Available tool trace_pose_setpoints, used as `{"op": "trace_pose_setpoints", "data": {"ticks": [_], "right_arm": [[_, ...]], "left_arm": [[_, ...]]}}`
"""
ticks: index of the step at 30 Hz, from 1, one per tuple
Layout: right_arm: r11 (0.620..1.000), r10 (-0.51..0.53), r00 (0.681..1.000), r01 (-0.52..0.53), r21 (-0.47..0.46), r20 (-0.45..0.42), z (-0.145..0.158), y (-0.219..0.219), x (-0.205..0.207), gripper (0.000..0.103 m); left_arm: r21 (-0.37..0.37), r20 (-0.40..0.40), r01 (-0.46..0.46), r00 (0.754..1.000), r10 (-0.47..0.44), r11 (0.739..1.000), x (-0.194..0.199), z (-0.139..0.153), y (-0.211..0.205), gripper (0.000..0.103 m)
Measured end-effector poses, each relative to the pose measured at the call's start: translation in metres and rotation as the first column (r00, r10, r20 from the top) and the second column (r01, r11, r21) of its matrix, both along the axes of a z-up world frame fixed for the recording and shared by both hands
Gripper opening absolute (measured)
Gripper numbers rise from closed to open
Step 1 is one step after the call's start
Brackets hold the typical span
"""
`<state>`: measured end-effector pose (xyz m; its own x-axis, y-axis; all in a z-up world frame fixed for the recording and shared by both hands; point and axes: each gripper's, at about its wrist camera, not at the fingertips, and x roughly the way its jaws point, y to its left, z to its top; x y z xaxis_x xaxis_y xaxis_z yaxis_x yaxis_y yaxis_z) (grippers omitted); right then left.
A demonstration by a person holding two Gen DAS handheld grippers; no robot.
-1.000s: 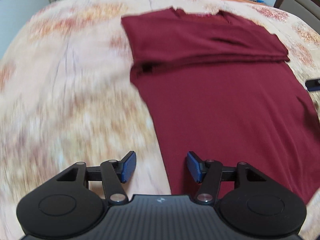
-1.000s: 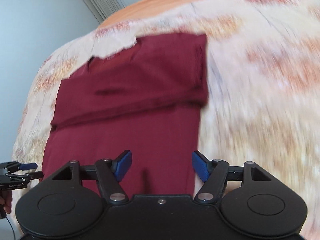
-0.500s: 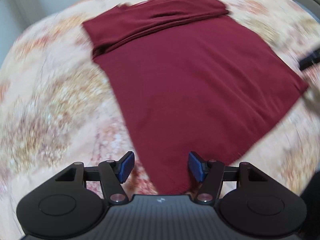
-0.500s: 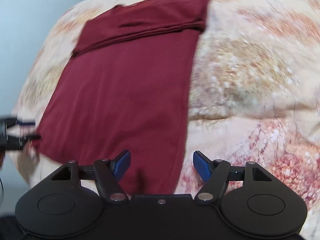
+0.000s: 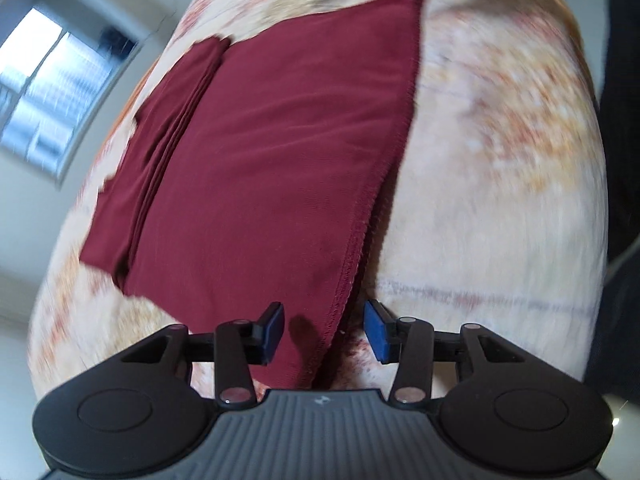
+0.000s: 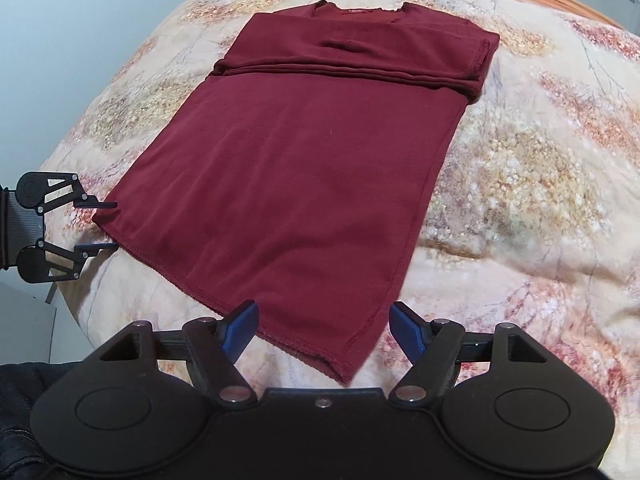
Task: Fold small clothes
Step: 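Reach the left tool to the shirt hem and grasp it, then grasp the hem corner with the right tool while the left tool holds the hem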
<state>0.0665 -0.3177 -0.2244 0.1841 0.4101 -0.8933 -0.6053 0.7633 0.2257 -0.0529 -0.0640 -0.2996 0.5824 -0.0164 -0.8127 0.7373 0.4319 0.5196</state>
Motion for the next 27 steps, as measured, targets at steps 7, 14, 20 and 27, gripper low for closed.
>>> {"op": "trace_pose_setpoints", "data": {"ticks": [7, 14, 20, 27], "right_arm": [[1.000, 0.015, 1.000, -0.015, -0.016, 0.012, 0.005, -0.006, -0.005, 0.075], [1.000, 0.015, 1.000, -0.015, -0.018, 0.014, 0.004, -0.008, -0.008, 0.075], [0.996, 0.088, 0.995, -0.088, -0.022, 0.036, 0.000, 0.007, -0.013, 0.075], [0.967, 0.251, 0.964, -0.246, -0.066, 0.085, -0.008, 0.035, -0.022, 0.075]], "left_arm": [[0.195, 0.133, 0.338, 0.921, -0.366, 0.921, -0.029, -0.037, 0.008, 0.043], [0.012, -0.005, 0.139, 0.990, -0.139, 0.990, 0.004, -0.013, 0.015, 0.010], [-0.325, -0.310, -0.345, 0.919, 0.245, 0.880, 0.064, 0.036, 0.044, 0.009], [-0.444, -0.594, -0.686, 0.707, 0.384, 0.576, 0.103, 0.047, 0.095, 0.008]]}}
